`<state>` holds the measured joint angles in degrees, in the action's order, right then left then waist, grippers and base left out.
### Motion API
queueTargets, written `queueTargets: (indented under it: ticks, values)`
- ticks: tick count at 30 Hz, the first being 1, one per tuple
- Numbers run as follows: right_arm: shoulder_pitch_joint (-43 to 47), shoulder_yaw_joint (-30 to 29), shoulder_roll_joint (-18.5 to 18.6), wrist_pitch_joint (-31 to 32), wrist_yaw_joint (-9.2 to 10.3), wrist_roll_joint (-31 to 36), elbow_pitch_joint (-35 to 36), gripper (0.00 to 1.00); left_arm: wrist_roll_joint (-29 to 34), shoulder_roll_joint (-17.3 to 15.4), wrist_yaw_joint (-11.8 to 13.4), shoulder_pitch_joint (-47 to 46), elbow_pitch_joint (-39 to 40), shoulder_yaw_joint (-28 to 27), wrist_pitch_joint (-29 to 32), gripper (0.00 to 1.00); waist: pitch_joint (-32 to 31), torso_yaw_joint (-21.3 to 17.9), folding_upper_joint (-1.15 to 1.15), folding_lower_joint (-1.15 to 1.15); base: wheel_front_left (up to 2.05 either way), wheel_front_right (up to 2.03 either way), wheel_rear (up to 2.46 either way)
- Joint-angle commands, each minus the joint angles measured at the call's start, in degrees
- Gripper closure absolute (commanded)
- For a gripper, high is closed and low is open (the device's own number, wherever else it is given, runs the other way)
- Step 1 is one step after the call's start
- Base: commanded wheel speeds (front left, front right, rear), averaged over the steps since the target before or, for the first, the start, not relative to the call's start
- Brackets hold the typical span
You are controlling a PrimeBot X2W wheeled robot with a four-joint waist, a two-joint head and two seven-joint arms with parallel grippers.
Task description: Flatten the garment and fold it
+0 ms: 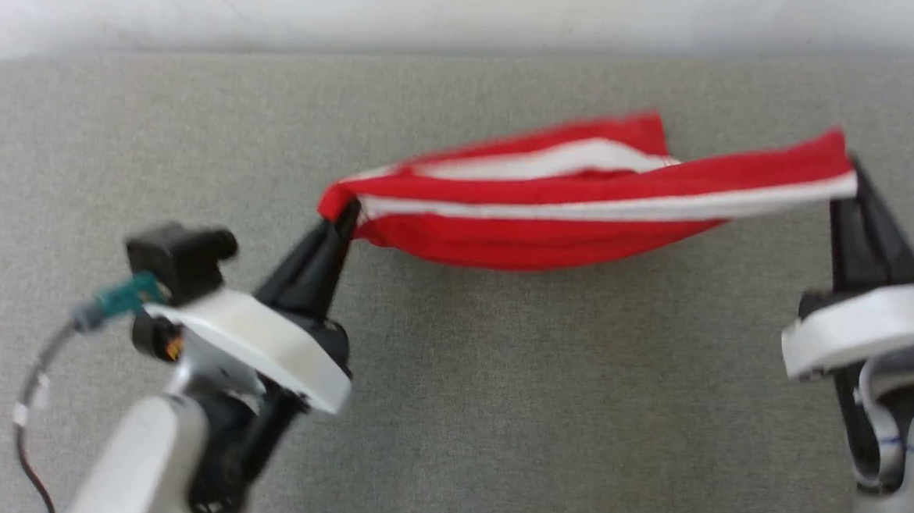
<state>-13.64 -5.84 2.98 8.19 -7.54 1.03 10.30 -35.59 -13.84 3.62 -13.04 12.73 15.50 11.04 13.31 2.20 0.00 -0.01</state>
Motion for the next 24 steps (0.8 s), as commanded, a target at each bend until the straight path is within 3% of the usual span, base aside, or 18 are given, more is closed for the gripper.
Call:
queueTargets:
  ticks: [1,6,13,19,24]
  values:
    - [-1.7,0.4,0.1,0.3,0.05,0.2,1.1,1.00,-0.4,-0.5,0.1,-1.3,0.8,-0.5,0.5,1.00,-1.8,-0.6,0.00,0.01,0.00,0.00,0.00]
    - [-7.5,4.1,2.3,5.6,0.05,-1.3,6.8,1.00,-2.0,-3.5,1.5,-7.0,5.3,-2.4,7.9,1.00,-3.8,-1.0,0.00,0.01,0.00,0.00,0.00]
    - [-15.7,7.4,6.4,14.2,0.05,-5.8,7.8,1.00,-3.5,-6.0,4.2,-16.2,6.3,-3.5,18.0,1.00,-3.6,-1.0,0.00,0.01,0.00,0.00,0.00]
    - [-22.9,9.5,8.6,19.9,0.05,-8.3,4.9,1.00,-3.8,-7.0,5.8,-24.3,1.5,-4.6,22.4,1.00,1.5,-1.0,0.00,0.01,0.00,0.00,0.00]
    - [-32.9,9.8,9.9,22.7,0.05,-7.2,-0.2,1.00,-0.8,-7.3,6.3,-35.1,-5.1,-5.0,21.3,1.00,9.0,-1.1,0.00,0.01,0.00,0.00,0.00]
